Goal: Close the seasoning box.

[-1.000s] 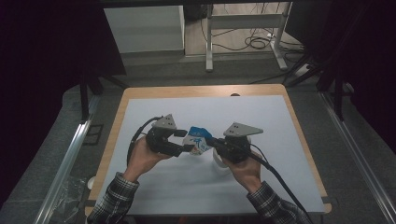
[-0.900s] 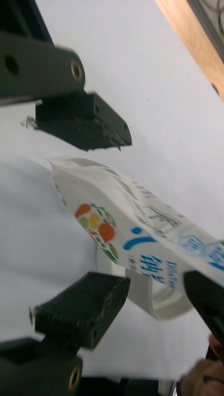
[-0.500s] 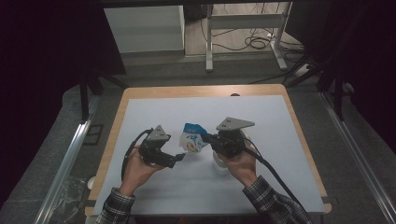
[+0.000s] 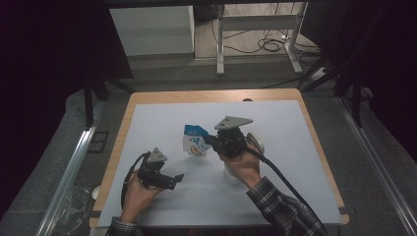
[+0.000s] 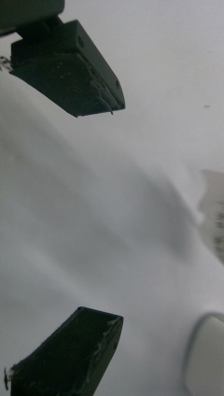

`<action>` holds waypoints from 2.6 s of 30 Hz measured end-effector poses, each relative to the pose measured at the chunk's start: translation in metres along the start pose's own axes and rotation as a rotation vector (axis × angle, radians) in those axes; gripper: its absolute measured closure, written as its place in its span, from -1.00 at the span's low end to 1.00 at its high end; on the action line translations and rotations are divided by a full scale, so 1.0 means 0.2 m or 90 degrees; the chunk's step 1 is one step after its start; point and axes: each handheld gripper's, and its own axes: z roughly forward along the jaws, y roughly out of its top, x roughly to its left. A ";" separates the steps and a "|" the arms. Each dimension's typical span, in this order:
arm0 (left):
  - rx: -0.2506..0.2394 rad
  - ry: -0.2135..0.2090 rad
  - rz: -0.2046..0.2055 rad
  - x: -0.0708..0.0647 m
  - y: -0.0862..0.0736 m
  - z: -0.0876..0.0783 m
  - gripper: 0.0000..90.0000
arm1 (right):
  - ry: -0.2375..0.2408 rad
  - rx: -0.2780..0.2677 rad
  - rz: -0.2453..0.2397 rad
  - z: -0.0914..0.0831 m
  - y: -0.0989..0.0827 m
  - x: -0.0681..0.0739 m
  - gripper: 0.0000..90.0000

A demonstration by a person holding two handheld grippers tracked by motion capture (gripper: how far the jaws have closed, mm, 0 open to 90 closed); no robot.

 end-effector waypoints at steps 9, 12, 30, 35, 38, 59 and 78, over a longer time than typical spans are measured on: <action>0.027 0.027 -0.009 0.00 -0.11 0.04 -0.98 | -0.006 0.027 -0.009 0.09 0.05 0.00 1.00; 0.034 0.035 -0.011 0.00 -0.14 0.05 -0.98 | -0.011 0.038 -0.005 0.13 0.05 -0.01 1.00; 0.017 0.035 -0.016 0.00 -0.18 0.07 -1.00 | -0.026 0.080 0.002 0.25 0.06 -0.04 0.99; 0.017 0.034 -0.015 0.00 -0.18 0.07 -1.00 | -0.028 0.081 0.003 0.26 0.06 -0.05 0.99; 0.017 0.035 -0.015 0.00 -0.18 0.07 -1.00 | -0.031 0.081 0.006 0.26 0.06 -0.06 0.97; 0.017 0.034 -0.013 0.00 -0.18 0.07 -1.00 | -0.056 0.080 -0.015 0.29 0.07 -0.09 0.58; 0.017 0.034 -0.014 0.00 -0.18 0.07 -1.00 | -0.073 0.089 -0.019 0.30 0.05 -0.10 0.18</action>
